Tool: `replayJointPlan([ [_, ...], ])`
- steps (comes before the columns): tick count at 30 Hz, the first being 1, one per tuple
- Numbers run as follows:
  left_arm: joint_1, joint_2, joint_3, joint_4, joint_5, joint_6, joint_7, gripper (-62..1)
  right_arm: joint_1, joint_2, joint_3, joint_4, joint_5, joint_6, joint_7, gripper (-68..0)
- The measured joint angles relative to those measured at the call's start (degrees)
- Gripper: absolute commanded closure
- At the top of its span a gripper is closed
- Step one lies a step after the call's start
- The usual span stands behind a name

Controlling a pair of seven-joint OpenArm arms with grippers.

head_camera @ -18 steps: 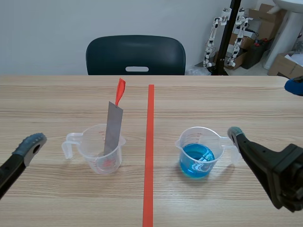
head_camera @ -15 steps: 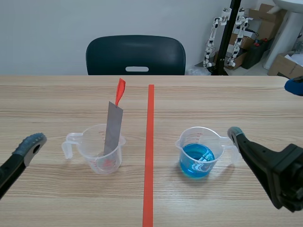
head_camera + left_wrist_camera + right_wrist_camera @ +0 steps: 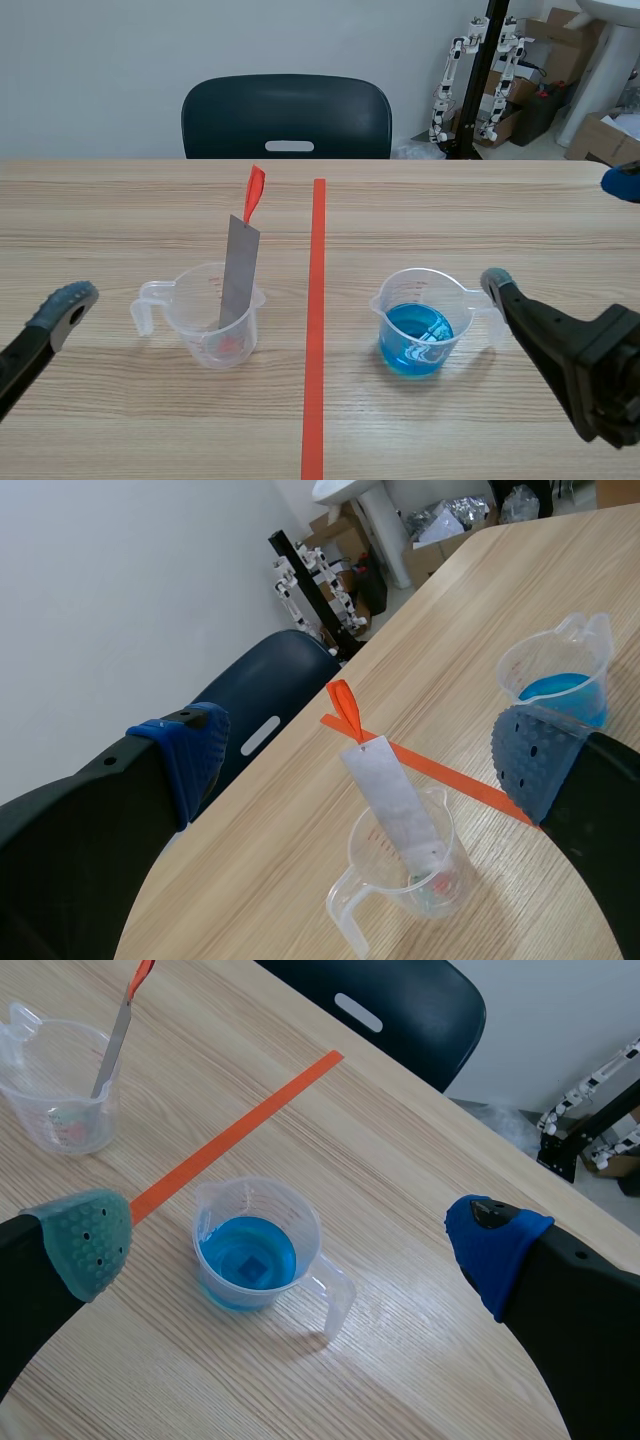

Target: Do the redox reaction experiment. lift the metal plate out of the left beaker

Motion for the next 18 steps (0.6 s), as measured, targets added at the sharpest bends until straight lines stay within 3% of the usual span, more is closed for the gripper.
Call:
replayJointPlan([
  [18,0.0,0.0,0.0,0.0,0.0,0.0,0.0,-55.0,5.0,0.0,0.0,0.0,0.0,0.7,-1.6,-67.9],
])
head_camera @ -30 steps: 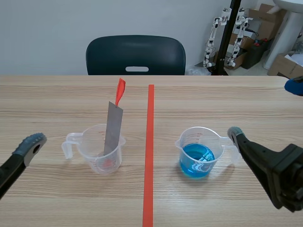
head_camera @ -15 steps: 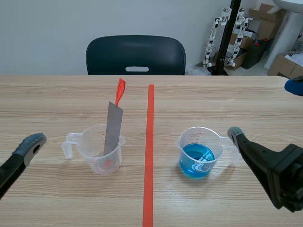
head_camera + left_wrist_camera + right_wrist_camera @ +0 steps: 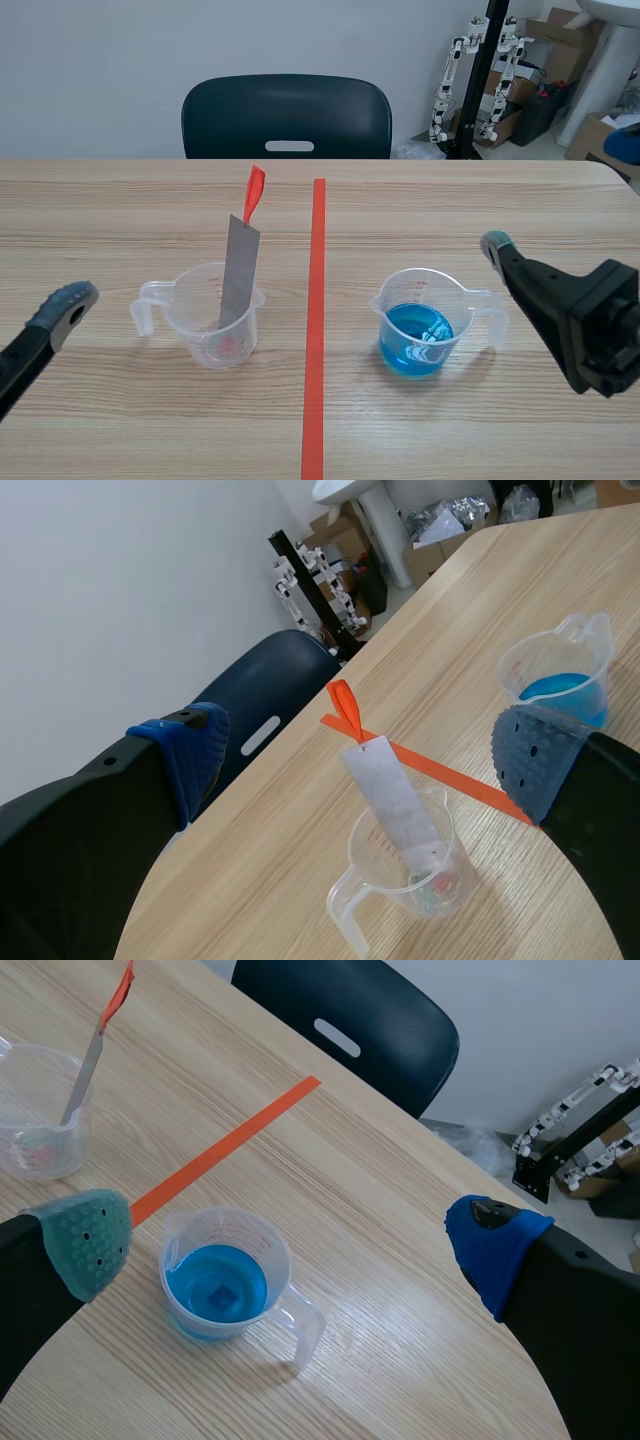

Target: Do the redox reaction experiment. lift the metal plate out of the left beaker

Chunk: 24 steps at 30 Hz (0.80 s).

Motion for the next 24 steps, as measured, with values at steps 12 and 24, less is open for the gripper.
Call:
replayJointPlan([
  [12,0.0,0.0,0.0,-0.9,0.0,-0.2,0.0,-55.1,6.3,0.0,0.0,-7.1,9.7,10.3,-0.5,-67.9],
  [24,0.0,0.0,2.0,-12.3,-0.4,-2.8,-2.1,-55.1,13.4,0.0,-5.2,-14.6,15.2,15.0,1.7,-67.9],
])
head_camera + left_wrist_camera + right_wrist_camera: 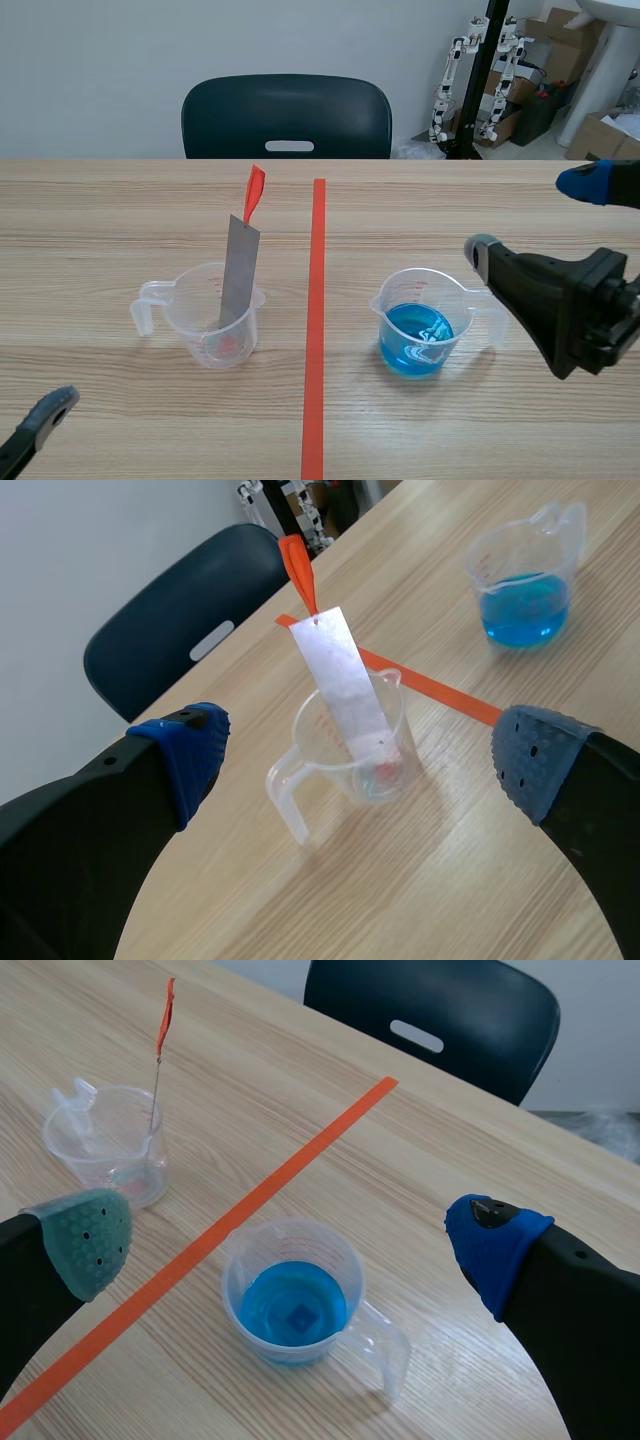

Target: Do the redox reaction experiment. lift the metal plate out of the left beaker

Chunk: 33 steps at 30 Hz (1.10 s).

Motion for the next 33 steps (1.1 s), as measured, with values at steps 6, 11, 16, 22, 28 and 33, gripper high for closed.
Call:
replayJointPlan([
  [6,-1.2,0.3,4.7,-9.2,-0.4,0.0,-11.8,-55.1,5.2,0.0,-9.4,-3.0,0.0,0.0,0.0,-67.9],
  [11,-6.1,3.7,8.5,-20.2,-6.2,0.3,-14.8,-55.7,8.9,0.0,-13.3,-3.9,0.0,0.0,0.5,-67.9],
  [16,-9.6,5.7,11.8,-30.7,-16.0,0.5,-20.8,-55.7,12.3,0.0,-15.8,-5.4,1.5,-1.8,0.6,-67.9],
  [22,-11.8,5.7,12.9,-37.6,-11.5,1.6,-25.8,-55.7,18.2,0.0,-20.2,-8.9,3.0,-1.7,0.6,-67.9],
  [28,-14.6,5.7,14.7,-43.1,-11.9,1.3,-25.6,-55.5,26.7,0.0,-27.7,-14.8,7.1,-3.6,0.6,-67.9],
  [33,-17.5,5.7,17.4,-49.0,-12.0,1.3,-37.0,-55.5,33.2,0.0,-34.1,-18.5,7.3,-4.0,0.6,-67.9],
])
